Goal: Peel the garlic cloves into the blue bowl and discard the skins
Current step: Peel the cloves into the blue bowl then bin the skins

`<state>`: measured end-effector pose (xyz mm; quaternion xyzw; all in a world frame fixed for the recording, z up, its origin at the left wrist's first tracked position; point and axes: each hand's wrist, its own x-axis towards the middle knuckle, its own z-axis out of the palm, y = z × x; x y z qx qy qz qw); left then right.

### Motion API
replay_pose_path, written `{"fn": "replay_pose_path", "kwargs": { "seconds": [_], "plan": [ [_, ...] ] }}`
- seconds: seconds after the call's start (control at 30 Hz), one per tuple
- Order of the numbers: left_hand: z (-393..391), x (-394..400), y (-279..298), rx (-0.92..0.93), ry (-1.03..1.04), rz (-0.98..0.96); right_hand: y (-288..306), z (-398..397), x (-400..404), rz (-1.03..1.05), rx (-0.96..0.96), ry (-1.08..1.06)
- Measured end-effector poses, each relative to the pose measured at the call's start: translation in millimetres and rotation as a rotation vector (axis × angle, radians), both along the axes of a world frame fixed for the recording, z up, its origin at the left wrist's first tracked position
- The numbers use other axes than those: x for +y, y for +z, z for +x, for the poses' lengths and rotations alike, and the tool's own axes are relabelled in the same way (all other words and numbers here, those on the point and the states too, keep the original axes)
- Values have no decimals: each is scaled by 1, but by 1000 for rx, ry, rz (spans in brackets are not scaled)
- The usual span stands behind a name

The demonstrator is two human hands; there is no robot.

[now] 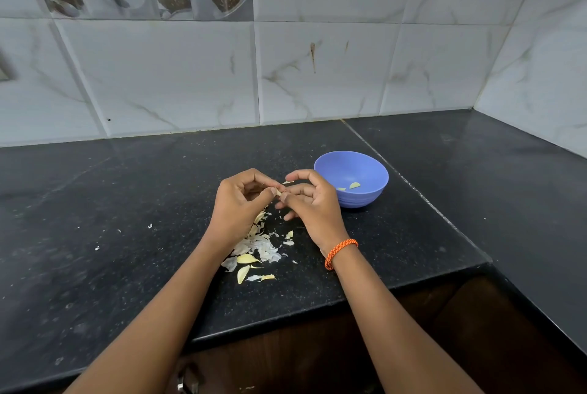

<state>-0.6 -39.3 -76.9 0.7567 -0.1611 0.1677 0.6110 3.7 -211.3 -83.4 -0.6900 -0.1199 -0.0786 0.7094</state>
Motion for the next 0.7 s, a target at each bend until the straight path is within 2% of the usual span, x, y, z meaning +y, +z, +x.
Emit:
{"fn": "replay_pose_path", "kwargs": {
  "seconds": [0.57, 0.63, 0.7],
  "plan": [
    [10, 4, -6, 33, 102, -104, -4, 3, -2, -109, -129, -170],
    [10, 3, -6, 48, 94, -123, -5, 2, -1, -180, -177, -208],
    [10, 3, -7, 62, 85, -140, -3, 1, -2, -335, -303, -266]
  ]
}}
